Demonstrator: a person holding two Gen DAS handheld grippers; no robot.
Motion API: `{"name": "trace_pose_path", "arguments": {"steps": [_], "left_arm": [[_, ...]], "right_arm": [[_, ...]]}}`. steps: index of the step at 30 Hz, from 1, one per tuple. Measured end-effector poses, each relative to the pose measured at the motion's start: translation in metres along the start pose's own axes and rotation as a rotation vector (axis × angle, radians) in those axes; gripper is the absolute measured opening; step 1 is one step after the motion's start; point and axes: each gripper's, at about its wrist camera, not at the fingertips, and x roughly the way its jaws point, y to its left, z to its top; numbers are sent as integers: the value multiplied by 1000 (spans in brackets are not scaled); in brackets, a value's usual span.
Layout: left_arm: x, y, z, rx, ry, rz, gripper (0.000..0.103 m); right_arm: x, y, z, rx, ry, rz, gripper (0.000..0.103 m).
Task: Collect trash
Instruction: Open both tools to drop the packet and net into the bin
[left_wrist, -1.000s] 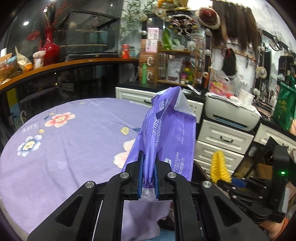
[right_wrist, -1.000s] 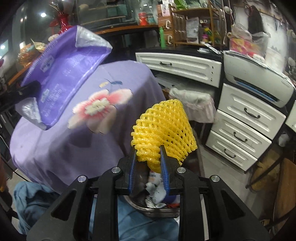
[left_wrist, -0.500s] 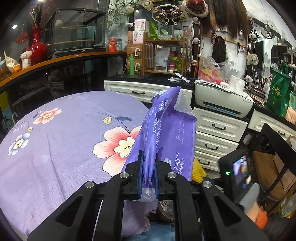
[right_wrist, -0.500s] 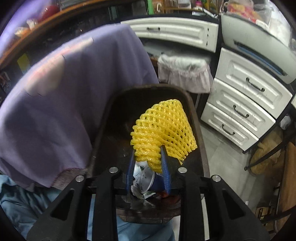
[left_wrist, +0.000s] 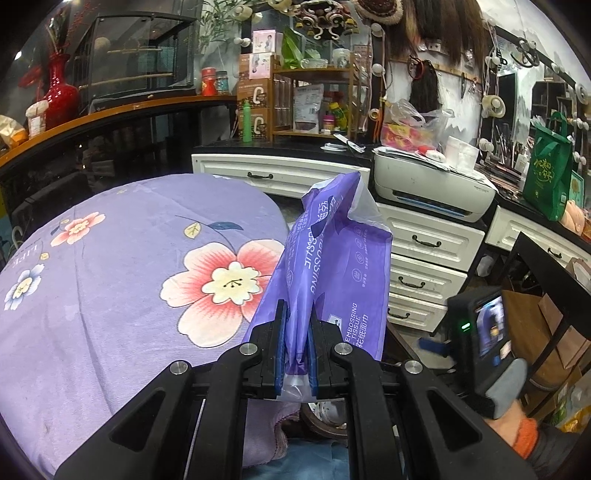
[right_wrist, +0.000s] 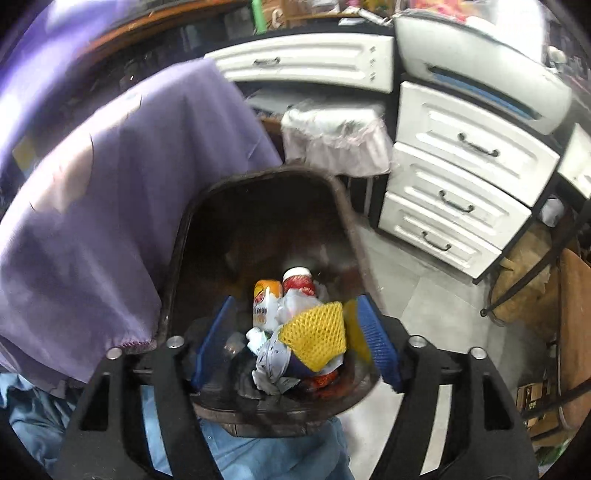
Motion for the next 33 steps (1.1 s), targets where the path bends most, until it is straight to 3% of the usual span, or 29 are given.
{"name": "trace_pose_path", "arguments": {"steps": [4,7,16,27,30,32,33], "left_arm": [[7,-9,-2,24,14,-25,10],[15,-17,-5,50,33,-53,10],[59,-58,-25,130,148,-134,10],[120,-72,-45,158,283,-69,12],[130,-70,-48,134,325,-80,30],[128,-69,-48,126,329,-77,55],[124,-69,-47,123,313,-80,58]], "right_arm": [[-30,-17,3,34,-59,-36,73],[-51,-33,4,69,-95,-67,81],[-90,-75,-2,154,-135,-132,81],[-100,-88,-16,169,-134,-127,82],[-100,-87,-18,168,-130,-121,82],[-101,-85,-20,165,-132,-119,82],[-102,-85,-20,165,-134,-119,82]]}}
